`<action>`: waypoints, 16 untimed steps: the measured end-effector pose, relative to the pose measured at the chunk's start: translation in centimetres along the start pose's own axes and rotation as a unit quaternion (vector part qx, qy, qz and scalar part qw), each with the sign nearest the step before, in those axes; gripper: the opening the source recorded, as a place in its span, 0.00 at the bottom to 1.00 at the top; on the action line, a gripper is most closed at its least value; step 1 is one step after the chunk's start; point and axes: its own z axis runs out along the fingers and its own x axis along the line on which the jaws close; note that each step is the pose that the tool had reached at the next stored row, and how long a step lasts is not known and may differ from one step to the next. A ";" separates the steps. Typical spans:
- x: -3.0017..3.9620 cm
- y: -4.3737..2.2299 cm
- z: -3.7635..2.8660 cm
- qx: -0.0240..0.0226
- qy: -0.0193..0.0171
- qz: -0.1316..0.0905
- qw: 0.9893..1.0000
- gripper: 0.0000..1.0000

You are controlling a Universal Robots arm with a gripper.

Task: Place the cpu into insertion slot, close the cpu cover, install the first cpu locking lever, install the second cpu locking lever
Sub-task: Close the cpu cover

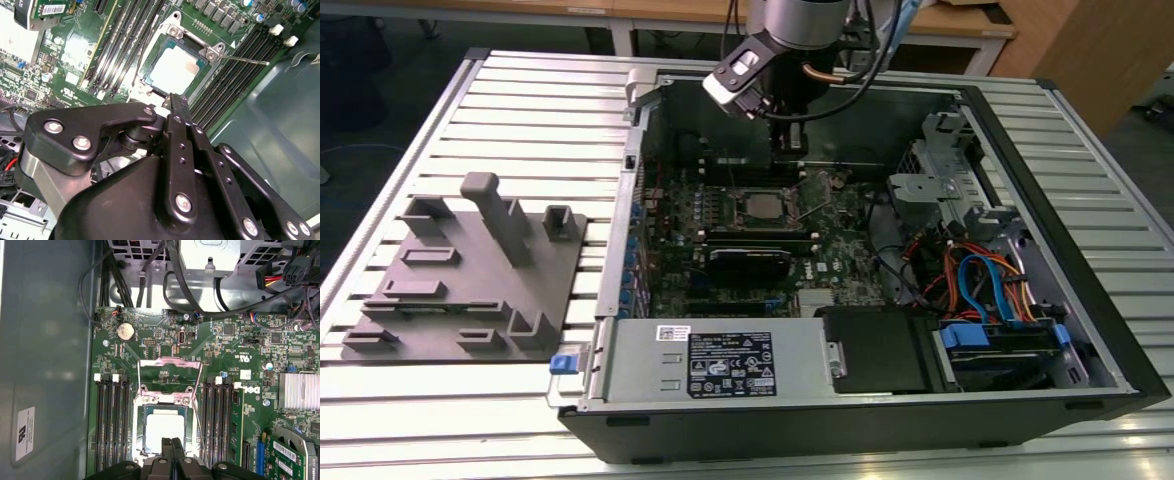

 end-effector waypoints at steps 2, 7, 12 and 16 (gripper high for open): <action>0.00 0.08 0.00 0.000 0.000 0.000 1.000 0.10; -0.01 0.27 0.00 0.000 0.000 0.000 1.000 0.10; -0.01 0.46 0.00 0.000 0.000 0.000 1.000 0.10; -0.01 0.59 0.00 0.000 0.000 0.000 1.000 0.10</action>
